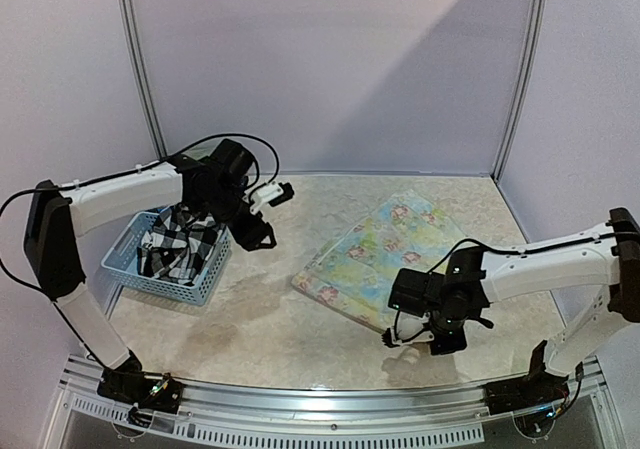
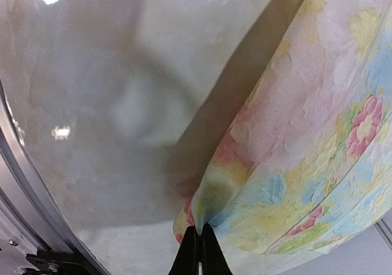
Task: Fold and stack the mixed laundry pile
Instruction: Move the flattened skirt to the center of the board, then pick up the flattened skirt from the center of the board.
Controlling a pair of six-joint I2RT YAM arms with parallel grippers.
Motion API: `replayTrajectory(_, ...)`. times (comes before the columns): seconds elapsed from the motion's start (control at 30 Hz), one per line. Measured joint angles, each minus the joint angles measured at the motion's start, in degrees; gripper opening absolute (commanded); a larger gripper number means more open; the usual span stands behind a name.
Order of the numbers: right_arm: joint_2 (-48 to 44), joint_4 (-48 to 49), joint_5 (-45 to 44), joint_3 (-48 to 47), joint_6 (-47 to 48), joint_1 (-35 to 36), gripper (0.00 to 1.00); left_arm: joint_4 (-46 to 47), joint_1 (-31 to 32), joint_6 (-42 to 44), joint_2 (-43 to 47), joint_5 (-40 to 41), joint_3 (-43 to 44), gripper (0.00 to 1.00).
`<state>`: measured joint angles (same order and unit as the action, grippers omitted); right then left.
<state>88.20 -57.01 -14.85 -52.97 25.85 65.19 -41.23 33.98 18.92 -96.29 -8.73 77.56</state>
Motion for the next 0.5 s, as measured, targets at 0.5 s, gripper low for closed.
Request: replayTrajectory(0.5, -12.20, -2.25, -1.09, 11.10, 7.80, -0.37, 0.00, -3.26, 10.64, 7.10, -16.04, -14.93, 9.03, 0.50)
